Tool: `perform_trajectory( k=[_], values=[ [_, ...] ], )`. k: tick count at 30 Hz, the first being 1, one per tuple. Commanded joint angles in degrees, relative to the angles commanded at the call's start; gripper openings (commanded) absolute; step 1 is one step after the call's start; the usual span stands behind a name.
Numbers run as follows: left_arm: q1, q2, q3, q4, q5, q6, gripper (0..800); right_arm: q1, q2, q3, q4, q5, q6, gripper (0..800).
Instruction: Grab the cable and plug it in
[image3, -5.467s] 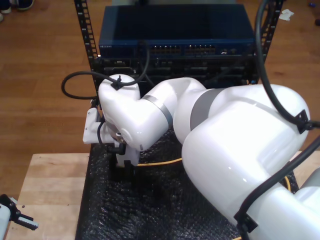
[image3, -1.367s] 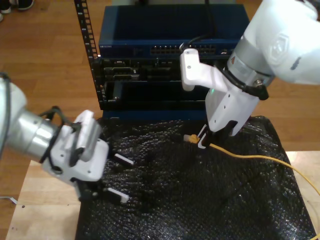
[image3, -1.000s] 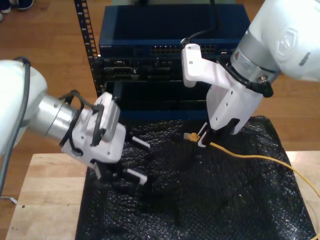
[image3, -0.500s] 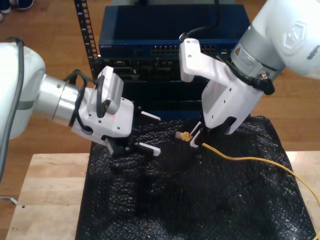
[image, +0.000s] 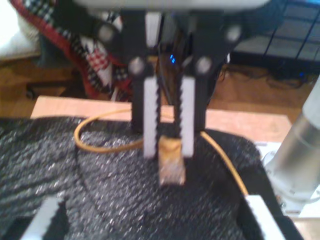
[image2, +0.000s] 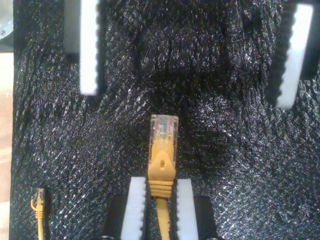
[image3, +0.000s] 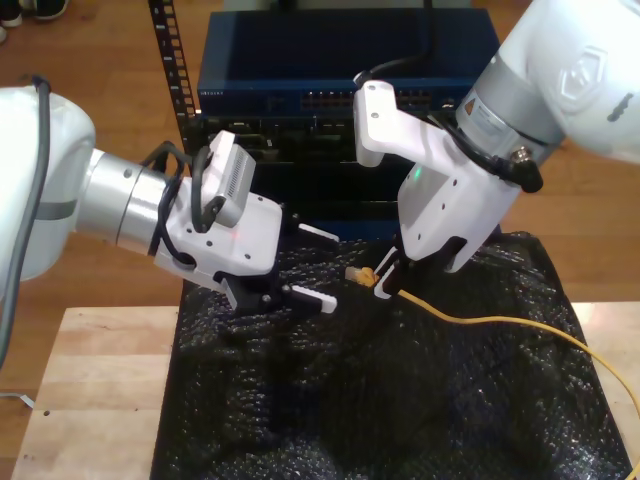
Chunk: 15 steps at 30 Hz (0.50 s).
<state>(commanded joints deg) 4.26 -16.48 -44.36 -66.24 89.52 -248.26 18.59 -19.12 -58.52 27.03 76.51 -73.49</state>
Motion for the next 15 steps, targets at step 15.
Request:
perform_trajectory(
  k=[15],
  values=[
    [-0.09, 0.00, 0.09, 0.00, 2.90, 0.53, 506, 0.09, 0.26, 0.09, 0.53, -0.09, 0.00, 14]
  ],
)
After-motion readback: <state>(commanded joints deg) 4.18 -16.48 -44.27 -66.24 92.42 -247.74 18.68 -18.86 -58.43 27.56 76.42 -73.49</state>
